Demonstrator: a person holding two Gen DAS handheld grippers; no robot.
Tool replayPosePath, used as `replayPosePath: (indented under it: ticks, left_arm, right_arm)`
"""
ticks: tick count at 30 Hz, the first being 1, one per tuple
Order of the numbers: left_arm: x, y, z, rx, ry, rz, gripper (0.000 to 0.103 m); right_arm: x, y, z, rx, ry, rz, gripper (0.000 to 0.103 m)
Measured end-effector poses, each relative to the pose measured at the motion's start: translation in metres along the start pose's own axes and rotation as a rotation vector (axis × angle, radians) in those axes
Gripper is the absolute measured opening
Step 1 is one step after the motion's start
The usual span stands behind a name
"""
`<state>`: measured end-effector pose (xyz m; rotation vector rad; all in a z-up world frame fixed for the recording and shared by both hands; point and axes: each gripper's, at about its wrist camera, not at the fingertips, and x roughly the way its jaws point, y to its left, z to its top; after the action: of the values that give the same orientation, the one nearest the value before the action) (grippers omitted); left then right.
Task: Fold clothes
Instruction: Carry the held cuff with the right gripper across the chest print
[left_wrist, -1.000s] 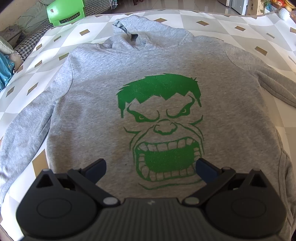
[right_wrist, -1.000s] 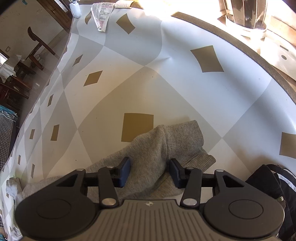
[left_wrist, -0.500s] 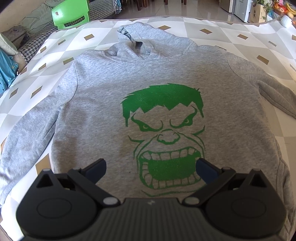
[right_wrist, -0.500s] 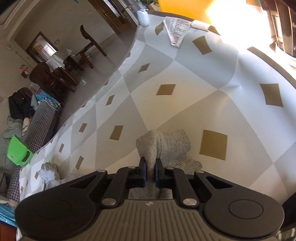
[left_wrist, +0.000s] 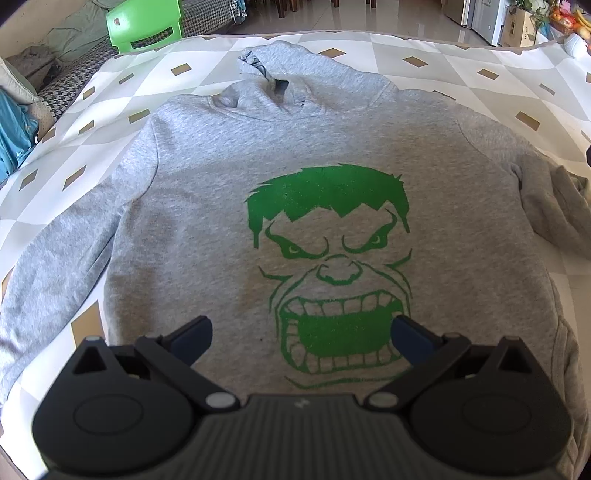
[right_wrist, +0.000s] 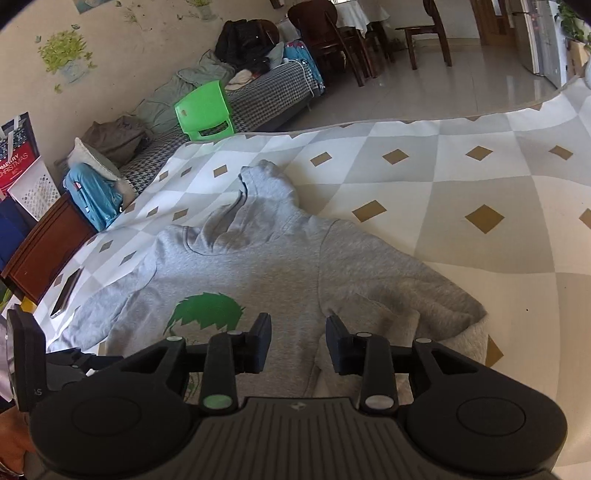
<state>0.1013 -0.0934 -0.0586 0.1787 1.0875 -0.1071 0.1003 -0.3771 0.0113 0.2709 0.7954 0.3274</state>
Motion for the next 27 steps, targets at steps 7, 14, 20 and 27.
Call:
replayPosePath:
  ticks: [7, 14, 20, 27]
  left_arm:
    - [0.0, 0.002, 0.0, -0.008, 0.009, -0.004, 0.103]
    - [0.001, 0.003, 0.0, -0.018, 0.011, -0.007, 0.103]
    - [0.0, 0.002, -0.001, -0.011, 0.01, -0.011, 0.103]
    - [-0.002, 0.005, 0.001, -0.026, 0.007, -0.014, 0.103]
  right_arm:
    - [0.008, -0.009, 0.004, 0.03, 0.03, -0.135, 0.046]
    - [0.023, -0.027, -0.008, 0.041, 0.119, -0.199, 0.05]
    - [0.035, -0.028, -0.016, 0.013, 0.176, -0.225, 0.054]
    - [0.037, -0.029, -0.018, 0.006, 0.209, -0.234, 0.056]
